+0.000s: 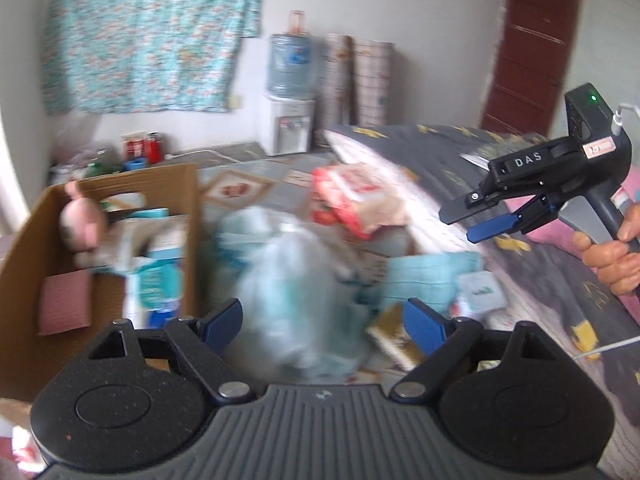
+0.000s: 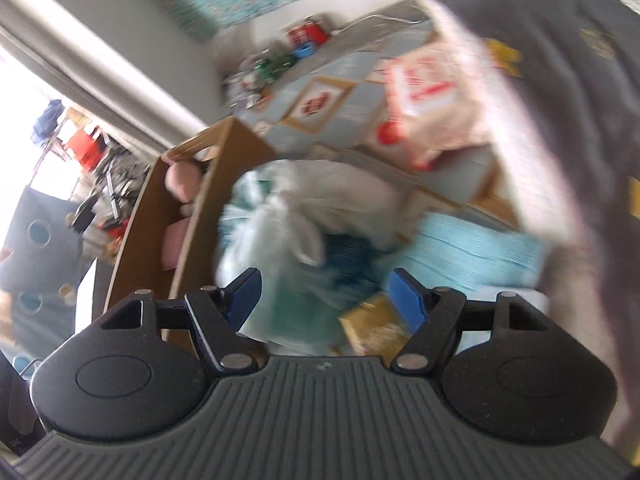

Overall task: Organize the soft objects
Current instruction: 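Move the right gripper back over the bed to the light blue towel, then pinch the light blue towel with the right gripper and lift it, then carry the light blue towel into the cardboard box and lower it, then open the right gripper to release the towel inside the box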

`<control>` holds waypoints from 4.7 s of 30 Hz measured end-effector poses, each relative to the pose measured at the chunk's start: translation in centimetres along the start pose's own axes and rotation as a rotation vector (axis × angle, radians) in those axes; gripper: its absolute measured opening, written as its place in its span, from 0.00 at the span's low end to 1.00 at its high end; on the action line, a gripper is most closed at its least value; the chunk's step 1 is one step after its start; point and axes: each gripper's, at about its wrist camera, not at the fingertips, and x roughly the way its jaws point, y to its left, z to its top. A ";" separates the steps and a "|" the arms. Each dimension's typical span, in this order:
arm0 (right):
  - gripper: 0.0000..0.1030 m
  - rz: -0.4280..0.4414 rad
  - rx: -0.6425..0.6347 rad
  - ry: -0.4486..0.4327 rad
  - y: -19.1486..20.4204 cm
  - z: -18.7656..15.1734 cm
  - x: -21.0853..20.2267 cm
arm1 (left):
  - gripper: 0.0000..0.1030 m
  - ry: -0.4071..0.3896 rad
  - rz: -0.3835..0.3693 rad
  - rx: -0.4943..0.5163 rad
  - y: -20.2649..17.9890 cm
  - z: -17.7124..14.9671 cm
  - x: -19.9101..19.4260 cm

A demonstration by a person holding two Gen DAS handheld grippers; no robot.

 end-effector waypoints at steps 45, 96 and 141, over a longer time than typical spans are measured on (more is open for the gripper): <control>0.15 0.052 0.060 0.227 -8.8 6.9 11.5 | 0.51 0.285 -0.113 0.368 -10.9 0.5 26.1; 0.18 0.401 -0.309 0.320 33.0 10.2 24.1 | 0.14 0.011 0.613 -0.163 17.4 6.8 2.8; 0.50 0.189 -0.349 0.268 30.3 13.1 31.8 | 0.65 0.260 0.378 -0.455 26.1 4.7 4.4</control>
